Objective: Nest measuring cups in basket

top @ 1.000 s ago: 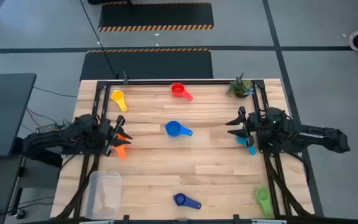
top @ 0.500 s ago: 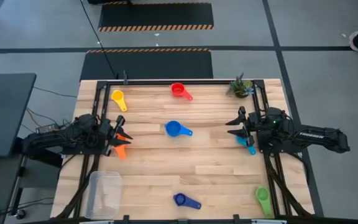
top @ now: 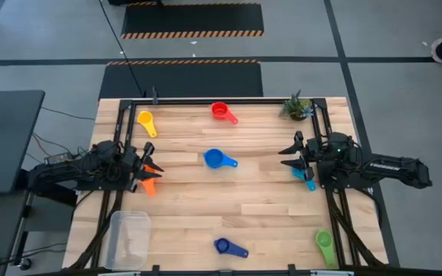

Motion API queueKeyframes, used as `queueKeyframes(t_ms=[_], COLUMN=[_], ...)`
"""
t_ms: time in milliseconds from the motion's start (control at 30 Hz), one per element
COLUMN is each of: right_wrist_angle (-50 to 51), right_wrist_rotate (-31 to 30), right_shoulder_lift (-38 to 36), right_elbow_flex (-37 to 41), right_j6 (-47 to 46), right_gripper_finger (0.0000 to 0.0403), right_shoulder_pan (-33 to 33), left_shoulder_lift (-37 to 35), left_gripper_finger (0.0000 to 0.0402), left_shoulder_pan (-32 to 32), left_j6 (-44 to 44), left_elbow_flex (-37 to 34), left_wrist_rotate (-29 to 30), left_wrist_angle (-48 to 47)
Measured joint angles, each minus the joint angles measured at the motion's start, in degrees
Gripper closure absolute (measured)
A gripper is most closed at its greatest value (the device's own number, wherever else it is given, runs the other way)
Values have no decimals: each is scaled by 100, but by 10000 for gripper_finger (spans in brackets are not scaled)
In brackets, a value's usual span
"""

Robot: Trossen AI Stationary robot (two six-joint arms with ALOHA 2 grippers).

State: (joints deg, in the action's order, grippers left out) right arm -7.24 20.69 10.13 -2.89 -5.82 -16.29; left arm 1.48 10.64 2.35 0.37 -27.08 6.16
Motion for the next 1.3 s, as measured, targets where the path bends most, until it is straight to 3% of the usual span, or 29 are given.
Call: queueKeyframes(t_ms=[1167,1300], right_wrist_angle=[1,0], right_wrist_rotate=[0,0], right_shoulder_lift=[0,-2], right_elbow_flex=[0,0], right_j6=[-2,-1], right_gripper_finger=[228,228], right_shoulder_pan=[0,-1], left_shoulder_lift=[2,0], left_gripper_finger=[315,315], left_shoulder_pan=[1,0], left_j6=[2,398], left_elbow_flex=[1,1], left_wrist_rotate=[-1,-1], left_wrist_angle=[1,0])
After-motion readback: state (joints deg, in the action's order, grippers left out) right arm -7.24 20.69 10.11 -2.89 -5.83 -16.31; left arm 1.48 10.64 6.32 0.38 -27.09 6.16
